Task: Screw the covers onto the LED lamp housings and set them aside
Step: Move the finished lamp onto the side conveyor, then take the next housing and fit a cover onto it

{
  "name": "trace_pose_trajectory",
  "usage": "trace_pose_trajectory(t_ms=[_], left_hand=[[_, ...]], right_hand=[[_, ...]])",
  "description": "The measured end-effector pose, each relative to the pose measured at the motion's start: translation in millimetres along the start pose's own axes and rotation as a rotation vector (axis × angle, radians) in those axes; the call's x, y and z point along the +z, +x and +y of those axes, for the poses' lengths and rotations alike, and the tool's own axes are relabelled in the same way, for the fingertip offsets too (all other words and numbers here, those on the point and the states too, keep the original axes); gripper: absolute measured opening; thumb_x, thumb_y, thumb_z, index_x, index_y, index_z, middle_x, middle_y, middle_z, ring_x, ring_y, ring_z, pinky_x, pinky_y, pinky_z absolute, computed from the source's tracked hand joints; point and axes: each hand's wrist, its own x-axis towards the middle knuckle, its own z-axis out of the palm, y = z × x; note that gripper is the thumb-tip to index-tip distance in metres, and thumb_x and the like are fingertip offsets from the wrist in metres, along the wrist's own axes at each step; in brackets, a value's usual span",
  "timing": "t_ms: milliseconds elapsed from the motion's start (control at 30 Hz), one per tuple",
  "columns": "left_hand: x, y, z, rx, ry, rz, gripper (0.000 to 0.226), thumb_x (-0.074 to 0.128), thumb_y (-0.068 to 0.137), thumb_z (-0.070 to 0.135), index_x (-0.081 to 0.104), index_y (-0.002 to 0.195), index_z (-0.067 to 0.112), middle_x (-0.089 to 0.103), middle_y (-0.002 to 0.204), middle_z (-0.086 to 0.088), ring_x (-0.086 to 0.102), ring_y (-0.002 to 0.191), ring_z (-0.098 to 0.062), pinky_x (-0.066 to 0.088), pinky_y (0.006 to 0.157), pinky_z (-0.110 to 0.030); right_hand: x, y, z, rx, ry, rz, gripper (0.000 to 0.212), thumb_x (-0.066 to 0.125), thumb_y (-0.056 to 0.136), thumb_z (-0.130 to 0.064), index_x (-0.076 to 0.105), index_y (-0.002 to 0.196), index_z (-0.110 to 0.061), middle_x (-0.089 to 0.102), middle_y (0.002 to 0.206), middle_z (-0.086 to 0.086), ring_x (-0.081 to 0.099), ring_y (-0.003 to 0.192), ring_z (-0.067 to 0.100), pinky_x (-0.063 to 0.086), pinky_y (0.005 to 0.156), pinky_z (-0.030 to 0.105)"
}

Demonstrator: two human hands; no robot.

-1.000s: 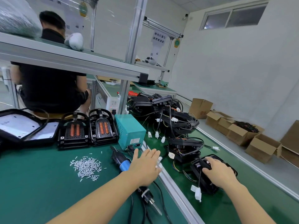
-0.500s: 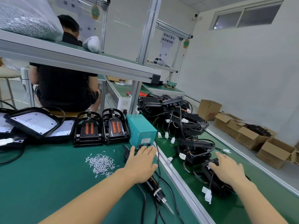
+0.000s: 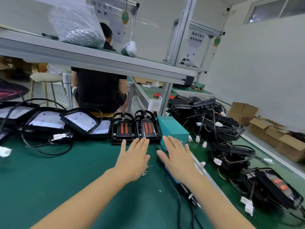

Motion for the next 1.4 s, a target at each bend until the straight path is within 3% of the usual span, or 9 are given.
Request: trace_pose_trajectory(t_ms=[567, 900, 1067, 1300, 1367, 1400], left_hand=[[2.4, -83.0, -115.8, -0.303, 0.113, 0.058, 0.057, 0.017, 0.103, 0.036, -0.009, 0.151, 0.017, -0.009, 0.160, 0.005, -0.007, 0.147, -0.017, -0.007, 0.115, -0.050], [43.2, -122.1, -176.6, -0.499, 0.110, -0.032, 0.060, 0.012, 0.099, 0.053, 0.001, 0.152, 0.027, -0.005, 0.161, 0.004, -0.008, 0.147, -0.019, -0.007, 0.115, -0.052], [49.0, -123.8, -177.1, -0.492, 0.099, 0.040, 0.059, 0.012, 0.099, 0.052, 0.005, 0.152, 0.027, -0.002, 0.161, 0.002, -0.006, 0.147, -0.020, -0.004, 0.116, -0.050], [37.8, -127.8, -175.0, -0.521, -0.015, 0.150, 0.052, 0.018, 0.101, 0.046, 0.014, 0.151, 0.031, -0.001, 0.160, 0.006, -0.007, 0.146, -0.016, -0.006, 0.116, -0.046], [26.2, -131.2, -174.0, -0.519, -0.063, 0.281, 0.047, 0.033, 0.100, 0.038, 0.030, 0.146, 0.030, 0.011, 0.159, 0.005, 0.005, 0.146, -0.017, 0.001, 0.116, -0.047], [19.0, -133.1, -174.4, -0.500, -0.073, 0.396, 0.043, 0.049, 0.096, 0.031, 0.046, 0.138, 0.025, 0.027, 0.155, -0.001, 0.021, 0.143, -0.023, 0.012, 0.115, -0.050]], right_hand=[[73.3, 23.9, -145.6, -0.231, 0.066, -0.133, 0.063, 0.021, 0.103, -0.053, 0.001, 0.156, -0.027, 0.000, 0.165, -0.004, 0.001, 0.151, 0.015, -0.002, 0.119, 0.046], [92.3, 56.0, -208.2, -0.279, 0.077, -0.095, 0.062, 0.030, 0.103, -0.049, 0.003, 0.156, -0.030, 0.006, 0.164, -0.002, 0.000, 0.151, 0.022, -0.006, 0.116, 0.057], [85.1, 93.3, -231.1, -0.266, 0.067, 0.011, 0.064, 0.036, 0.103, -0.045, 0.006, 0.155, -0.024, 0.009, 0.162, -0.001, 0.003, 0.150, 0.026, 0.001, 0.116, 0.061], [83.9, 124.8, -255.3, -0.206, 0.046, 0.023, 0.065, 0.040, 0.102, -0.045, 0.012, 0.154, -0.017, 0.016, 0.160, 0.001, 0.010, 0.148, 0.027, 0.006, 0.114, 0.063], [85.5, 128.7, -260.3, -0.191, 0.065, 0.011, 0.063, 0.042, 0.102, -0.043, 0.016, 0.153, -0.016, 0.020, 0.159, 0.001, 0.014, 0.147, 0.027, 0.007, 0.114, 0.062], [86.3, 130.5, -262.3, -0.187, 0.071, 0.011, 0.061, 0.042, 0.102, -0.042, 0.019, 0.152, -0.016, 0.023, 0.157, 0.002, 0.017, 0.145, 0.026, 0.008, 0.115, 0.062]])
